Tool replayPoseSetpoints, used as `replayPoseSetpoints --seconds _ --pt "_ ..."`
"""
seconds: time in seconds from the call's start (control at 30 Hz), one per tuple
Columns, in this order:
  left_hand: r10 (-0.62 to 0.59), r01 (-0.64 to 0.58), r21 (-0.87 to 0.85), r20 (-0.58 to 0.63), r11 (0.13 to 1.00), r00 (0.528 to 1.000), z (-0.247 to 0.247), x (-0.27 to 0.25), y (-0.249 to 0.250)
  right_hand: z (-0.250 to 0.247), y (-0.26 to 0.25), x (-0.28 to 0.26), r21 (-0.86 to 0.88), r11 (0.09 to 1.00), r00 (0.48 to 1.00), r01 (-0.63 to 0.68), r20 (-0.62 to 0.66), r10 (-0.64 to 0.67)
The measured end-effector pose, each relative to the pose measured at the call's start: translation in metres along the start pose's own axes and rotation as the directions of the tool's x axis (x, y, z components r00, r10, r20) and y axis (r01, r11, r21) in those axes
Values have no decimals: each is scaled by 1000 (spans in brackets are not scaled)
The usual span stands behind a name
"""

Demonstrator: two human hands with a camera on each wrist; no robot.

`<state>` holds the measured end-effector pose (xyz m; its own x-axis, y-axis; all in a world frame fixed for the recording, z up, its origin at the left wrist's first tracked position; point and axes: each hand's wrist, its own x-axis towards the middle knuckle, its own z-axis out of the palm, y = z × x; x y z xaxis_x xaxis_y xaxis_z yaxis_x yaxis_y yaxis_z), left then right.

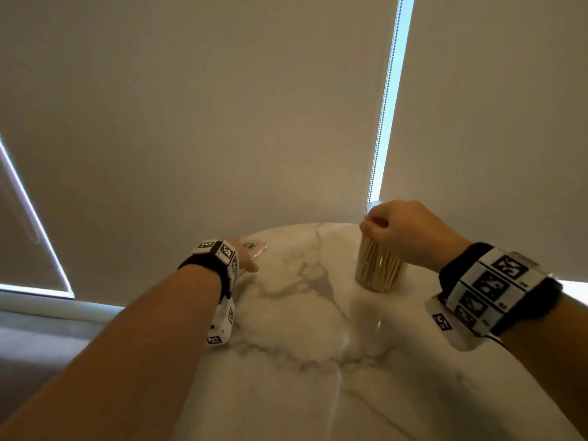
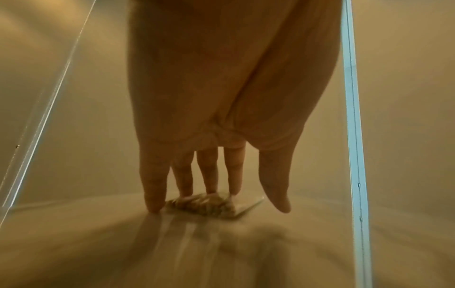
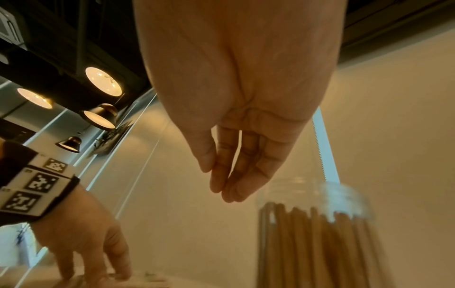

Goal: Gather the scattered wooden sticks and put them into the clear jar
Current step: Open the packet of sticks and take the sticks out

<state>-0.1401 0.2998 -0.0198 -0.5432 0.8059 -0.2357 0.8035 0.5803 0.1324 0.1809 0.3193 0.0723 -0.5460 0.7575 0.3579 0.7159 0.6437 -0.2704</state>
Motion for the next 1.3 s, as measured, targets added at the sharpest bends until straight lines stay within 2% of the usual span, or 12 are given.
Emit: replayPoseSetpoints --seconds 0.27,0.37,0.5,0.67,0.73,0.8,0.87,0.93,1.0,1.07,1.2,1.3 --pt "50 -48 14 -198 999 979 12 -41 2 43 -18 -27 30 999 968 22 251 -28" --pt "81 -99 -69 -234 993 969 12 -66 10 48 -19 -36 41 999 953 15 303 -26" --pt "175 -239 -206 -287 949 942 6 -110 24 51 -15 -43 111 992 945 -55 326 16" --pt "411 -489 -367 -272 791 870 -5 -171 41 41 -5 -55 336 933 961 -131 275 36" --pt "435 -546 -474 -332 690 837 -9 -183 46 32 1 -61 456 882 954 -115 299 -30" --pt "372 -603 -602 -475 524 798 -13 -187 52 25 4 -67 622 771 964 -135 264 -44" --pt "245 -600 -762 -551 243 798 -21 -186 60 18 7 -71 798 580 982 -165 187 22" --pt "249 -437 -895 -444 -85 861 -30 -187 72 10 5 -74 897 415 989 -149 130 73" --pt "377 -290 -941 -336 -175 863 -36 -192 85 0 0 -74 928 354 993 -121 106 59" --pt "434 -256 -953 -301 -160 849 -37 -195 97 -9 -7 -73 926 366 995 -95 83 49" --pt "390 -319 -937 -350 -143 852 -37 -189 117 -13 -8 -67 782 622 979 43 -157 130" --pt "368 -385 -920 -386 -79 846 -33 -185 125 -10 0 -66 689 720 963 83 -242 121"
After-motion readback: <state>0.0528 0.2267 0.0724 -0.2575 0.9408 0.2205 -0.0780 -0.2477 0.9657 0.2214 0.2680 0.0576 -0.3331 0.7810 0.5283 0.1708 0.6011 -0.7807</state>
